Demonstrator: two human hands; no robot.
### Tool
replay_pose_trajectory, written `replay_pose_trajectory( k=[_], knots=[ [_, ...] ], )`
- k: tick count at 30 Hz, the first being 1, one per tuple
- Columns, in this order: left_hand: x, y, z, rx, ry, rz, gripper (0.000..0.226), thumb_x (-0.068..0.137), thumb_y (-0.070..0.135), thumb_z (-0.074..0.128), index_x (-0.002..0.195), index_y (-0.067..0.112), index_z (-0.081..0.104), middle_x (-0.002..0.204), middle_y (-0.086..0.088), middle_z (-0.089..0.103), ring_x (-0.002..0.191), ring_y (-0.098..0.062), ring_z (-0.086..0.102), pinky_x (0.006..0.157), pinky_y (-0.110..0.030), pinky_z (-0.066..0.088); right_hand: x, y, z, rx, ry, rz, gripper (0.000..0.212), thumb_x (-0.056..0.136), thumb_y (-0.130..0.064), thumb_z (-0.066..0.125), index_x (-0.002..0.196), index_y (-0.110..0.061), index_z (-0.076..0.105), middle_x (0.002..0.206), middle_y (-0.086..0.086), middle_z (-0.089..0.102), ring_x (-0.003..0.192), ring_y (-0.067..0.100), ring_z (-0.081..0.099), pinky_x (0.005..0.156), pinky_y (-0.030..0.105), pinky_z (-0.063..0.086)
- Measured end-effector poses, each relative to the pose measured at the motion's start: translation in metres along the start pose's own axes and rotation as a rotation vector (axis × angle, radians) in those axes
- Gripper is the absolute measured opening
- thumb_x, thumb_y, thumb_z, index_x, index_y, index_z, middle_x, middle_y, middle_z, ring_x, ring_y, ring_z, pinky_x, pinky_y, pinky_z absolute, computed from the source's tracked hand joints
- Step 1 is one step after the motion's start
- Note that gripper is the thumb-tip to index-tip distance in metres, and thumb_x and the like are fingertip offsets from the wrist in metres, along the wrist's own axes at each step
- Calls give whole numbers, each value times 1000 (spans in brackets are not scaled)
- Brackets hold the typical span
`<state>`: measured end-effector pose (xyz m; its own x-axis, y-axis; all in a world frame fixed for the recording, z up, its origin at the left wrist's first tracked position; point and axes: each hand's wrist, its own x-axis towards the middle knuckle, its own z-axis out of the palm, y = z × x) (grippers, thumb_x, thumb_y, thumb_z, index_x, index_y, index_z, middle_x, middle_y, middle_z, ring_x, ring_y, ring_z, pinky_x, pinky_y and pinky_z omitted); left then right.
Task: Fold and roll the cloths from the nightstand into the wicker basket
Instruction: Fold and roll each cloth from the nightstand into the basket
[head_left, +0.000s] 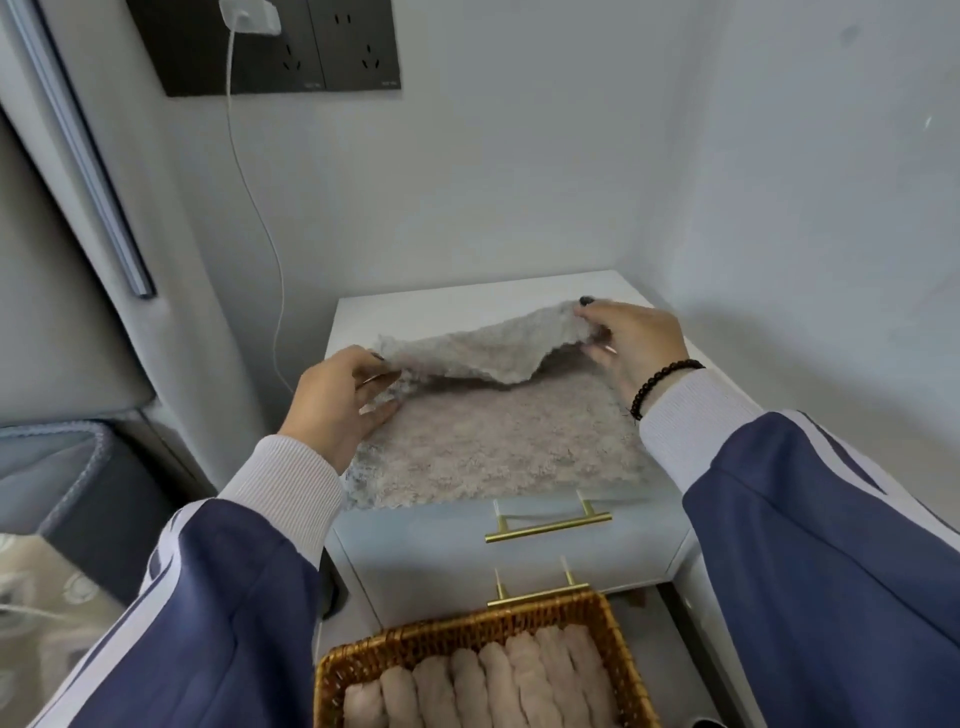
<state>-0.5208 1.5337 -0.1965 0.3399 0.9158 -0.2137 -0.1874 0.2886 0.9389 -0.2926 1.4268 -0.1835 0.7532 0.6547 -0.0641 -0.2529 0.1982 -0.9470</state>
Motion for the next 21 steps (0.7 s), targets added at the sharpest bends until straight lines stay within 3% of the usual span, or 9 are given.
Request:
replay_pose_trajectory(
  k=[4,10,15,18,19,21],
  knots=[
    [-4,-2,-7,80,72,25,22,88,16,63,106,6,70,95,-3,65,67,-20,53,55,-30,43,-14,7,-12,-220,21,18,13,81,8,66,77,-4,70,82,11,67,70,17,65,66,27,59],
    [-16,2,-15,229,12,87,23,90,-2,58,109,8,67,96,-8,68,78,-17,64,61,-23,60,-37,-1,-30,-364,-15,65,19,80,11,66,84,-8,67,93,15,65,70,18,64,56,23,58],
    [-25,0,-29,447,-76,42,35,88,-6,60,119,8,63,104,-15,65,78,-21,63,65,-26,60,-57,5,-45,-656,-95,86,19,78,4,70,81,-14,68,93,7,65,84,19,64,72,26,56],
    [-30,-6,-37,631,-127,71,46,86,-7,62,129,11,59,112,-11,63,74,-19,65,60,-23,59,-61,7,-49,-835,-105,-15,18,77,-1,72,78,-19,68,81,-2,59,70,12,53,58,13,44],
    [-32,-7,-38,667,-144,94,48,86,-7,63,130,12,57,120,-9,60,71,-17,65,57,-20,58,-63,9,-49,-870,-127,-38,18,77,-2,71,79,-20,68,86,-2,61,72,11,54,58,11,43],
    [-31,-9,-40,729,-155,153,49,86,-4,65,130,14,57,132,-6,55,69,-13,65,57,-16,56,-63,15,-48,-950,-156,-82,15,79,-6,70,84,-20,69,109,-2,66,94,12,61,78,15,44]
  ],
)
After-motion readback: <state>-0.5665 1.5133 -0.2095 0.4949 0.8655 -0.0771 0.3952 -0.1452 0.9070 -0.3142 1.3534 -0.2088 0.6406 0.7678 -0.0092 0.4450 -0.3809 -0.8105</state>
